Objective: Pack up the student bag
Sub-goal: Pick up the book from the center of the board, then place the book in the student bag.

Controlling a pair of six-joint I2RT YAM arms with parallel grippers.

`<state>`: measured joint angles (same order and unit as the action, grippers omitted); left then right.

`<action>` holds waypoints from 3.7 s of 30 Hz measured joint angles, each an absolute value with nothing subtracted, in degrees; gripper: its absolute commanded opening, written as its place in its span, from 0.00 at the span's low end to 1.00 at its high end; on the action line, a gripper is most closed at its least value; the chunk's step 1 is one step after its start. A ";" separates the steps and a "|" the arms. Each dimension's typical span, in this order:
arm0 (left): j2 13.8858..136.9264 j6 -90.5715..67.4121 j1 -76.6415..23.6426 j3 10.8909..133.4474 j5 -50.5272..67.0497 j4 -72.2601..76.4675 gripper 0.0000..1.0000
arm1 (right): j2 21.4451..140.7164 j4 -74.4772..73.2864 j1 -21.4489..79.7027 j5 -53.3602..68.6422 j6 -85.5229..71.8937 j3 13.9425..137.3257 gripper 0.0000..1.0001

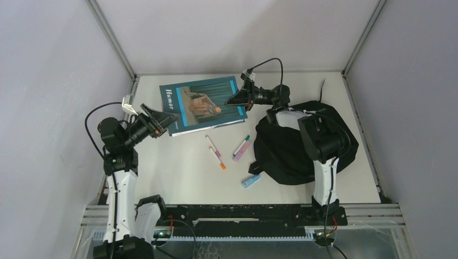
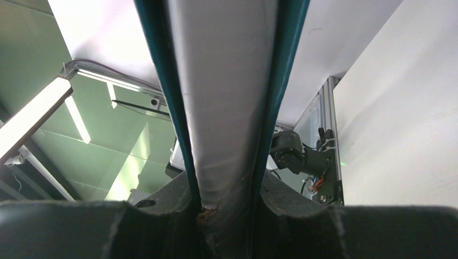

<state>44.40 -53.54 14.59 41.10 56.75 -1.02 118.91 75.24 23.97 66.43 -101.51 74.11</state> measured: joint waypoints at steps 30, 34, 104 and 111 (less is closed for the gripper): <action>45.69 -55.29 14.55 46.57 50.22 -6.44 0.00 | 89.91 -5.30 26.24 38.96 -43.40 74.32 0.83; 45.43 -53.32 14.66 46.63 46.85 -10.81 0.00 | 83.66 -20.14 24.38 25.26 -35.18 73.03 0.83; 74.04 -77.65 -33.45 35.99 17.61 14.44 0.00 | 55.81 -40.42 21.39 -5.93 -26.37 61.80 0.00; 85.45 -81.41 -40.97 44.42 14.17 20.16 0.00 | 55.81 -40.97 21.08 -5.15 -26.35 64.45 0.00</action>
<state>85.45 -81.41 -40.97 44.42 14.17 20.16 55.81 -40.97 21.08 -5.15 -26.35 64.45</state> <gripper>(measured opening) 0.074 0.012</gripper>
